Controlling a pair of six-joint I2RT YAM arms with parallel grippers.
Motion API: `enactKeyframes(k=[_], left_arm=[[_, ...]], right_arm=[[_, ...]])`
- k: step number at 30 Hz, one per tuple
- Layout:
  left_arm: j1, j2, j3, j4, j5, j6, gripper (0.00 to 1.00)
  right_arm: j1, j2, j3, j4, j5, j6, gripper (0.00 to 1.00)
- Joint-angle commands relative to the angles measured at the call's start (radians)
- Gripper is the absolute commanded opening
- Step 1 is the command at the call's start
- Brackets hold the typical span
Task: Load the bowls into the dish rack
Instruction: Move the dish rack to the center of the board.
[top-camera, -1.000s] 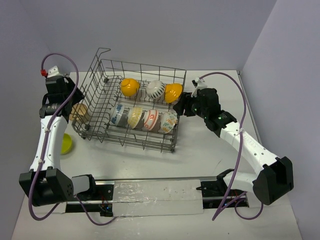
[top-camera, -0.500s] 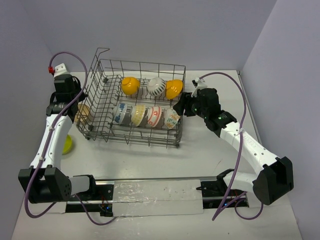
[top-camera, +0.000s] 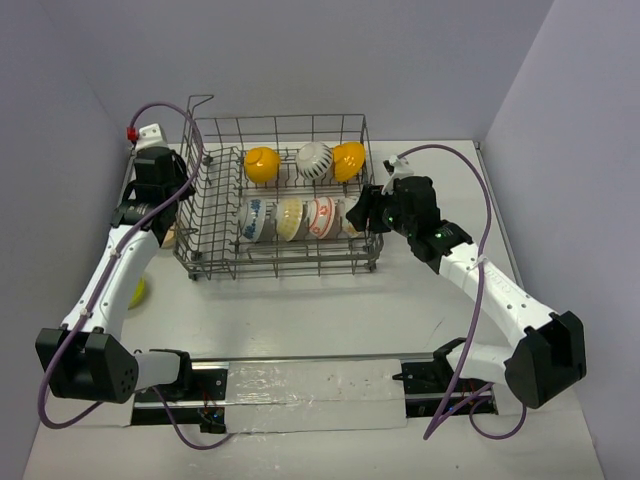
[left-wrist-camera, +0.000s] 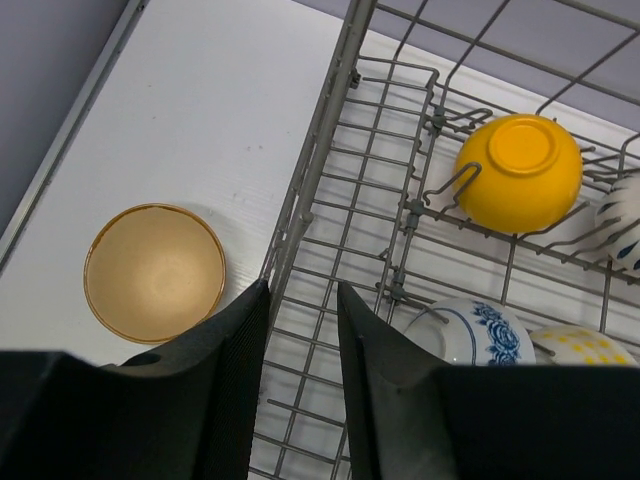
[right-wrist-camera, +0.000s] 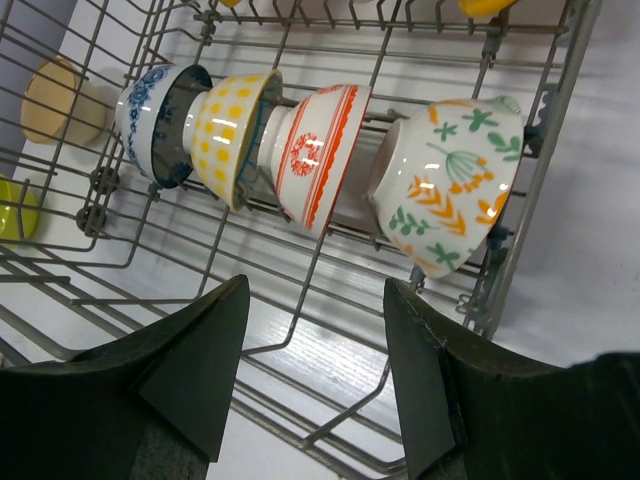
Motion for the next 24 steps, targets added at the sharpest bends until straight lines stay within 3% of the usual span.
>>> enactKeyframes(k=[1,13,19,21,23,24], left_arm=[[-0.055,0.028,-0.004,-0.14,0.161,-0.017,0.38],[-0.063,0.053,0.013,-0.209,-0.052,-0.073,0.36],[-0.063,0.054,0.024,-0.203,-0.044,-0.073,0.36],[-0.063,0.083,0.03,-0.215,-0.018,-0.063,0.33],[-0.063,0.091,0.021,-0.208,0.018,-0.048,0.24],[-0.063,0.088,0.009,-0.193,0.032,-0.042,0.15]], right_arm=[[-0.006,0.009,0.022,0.01,0.01,-0.017,0.64],[-0.007,0.013,0.017,0.015,0.01,-0.014,0.64],[-0.007,0.012,0.013,0.019,0.009,-0.016,0.64],[-0.007,0.012,0.013,0.018,0.009,-0.016,0.64],[-0.009,0.012,0.013,0.018,0.012,-0.017,0.64],[-0.007,0.012,0.01,0.018,0.013,-0.017,0.64]])
